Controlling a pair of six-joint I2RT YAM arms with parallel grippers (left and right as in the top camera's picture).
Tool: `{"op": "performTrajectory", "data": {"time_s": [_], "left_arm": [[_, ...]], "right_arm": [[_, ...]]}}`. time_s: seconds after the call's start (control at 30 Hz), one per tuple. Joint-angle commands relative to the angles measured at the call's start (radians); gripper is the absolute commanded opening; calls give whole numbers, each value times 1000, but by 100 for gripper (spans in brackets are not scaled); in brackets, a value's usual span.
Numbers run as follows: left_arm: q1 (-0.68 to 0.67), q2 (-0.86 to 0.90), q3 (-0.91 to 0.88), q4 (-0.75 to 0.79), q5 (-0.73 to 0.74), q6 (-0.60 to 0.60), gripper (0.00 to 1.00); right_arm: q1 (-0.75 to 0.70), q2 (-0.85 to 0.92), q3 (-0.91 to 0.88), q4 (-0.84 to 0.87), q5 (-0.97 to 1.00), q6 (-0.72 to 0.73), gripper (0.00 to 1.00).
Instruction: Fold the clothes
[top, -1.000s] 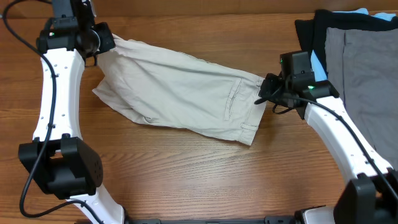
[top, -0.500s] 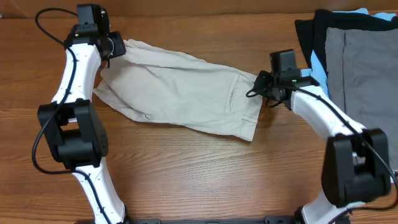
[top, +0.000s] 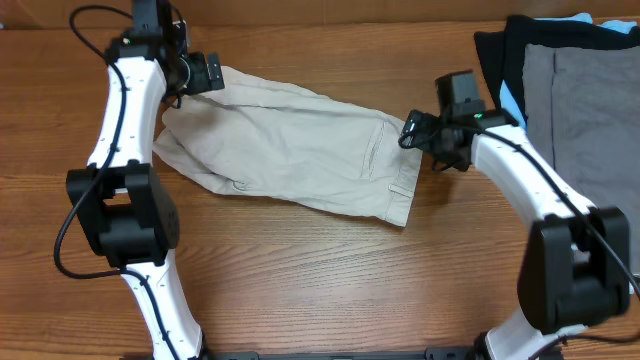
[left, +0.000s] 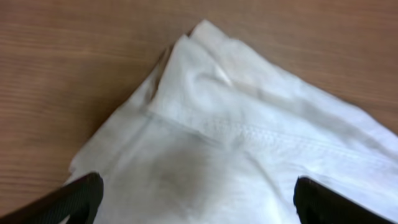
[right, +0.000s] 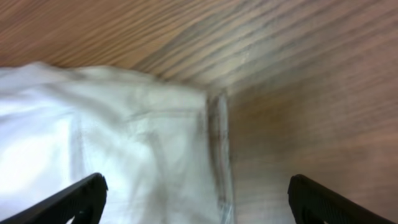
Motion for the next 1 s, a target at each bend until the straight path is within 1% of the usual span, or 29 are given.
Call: {"op": "performTrajectory", "data": {"time_s": [0.0, 0.03, 0.13, 0.27, 0.37, 0.57, 0.97], "left_arm": [[5, -58, 164, -140, 34, 45, 100], [2, -58, 215, -223, 34, 69, 100], [-4, -58, 257, -332, 33, 98, 100], [-3, -56, 254, -414, 23, 115, 100], [-2, -56, 253, -427, 23, 122, 100], [-5, -55, 253, -422, 23, 122, 100], [-5, -53, 253, -420, 23, 122, 100]], "right_arm": [[-8, -128, 55, -91, -114, 31, 99], [-5, -140, 55, -151, -135, 33, 99], [7, -140, 36, -238, -150, 22, 100], [31, -140, -33, -243, -154, 17, 100], [40, -140, -110, -194, -196, -11, 100], [38, -140, -190, -111, -247, -36, 100], [31, -138, -261, 1, -280, -58, 100]]}}
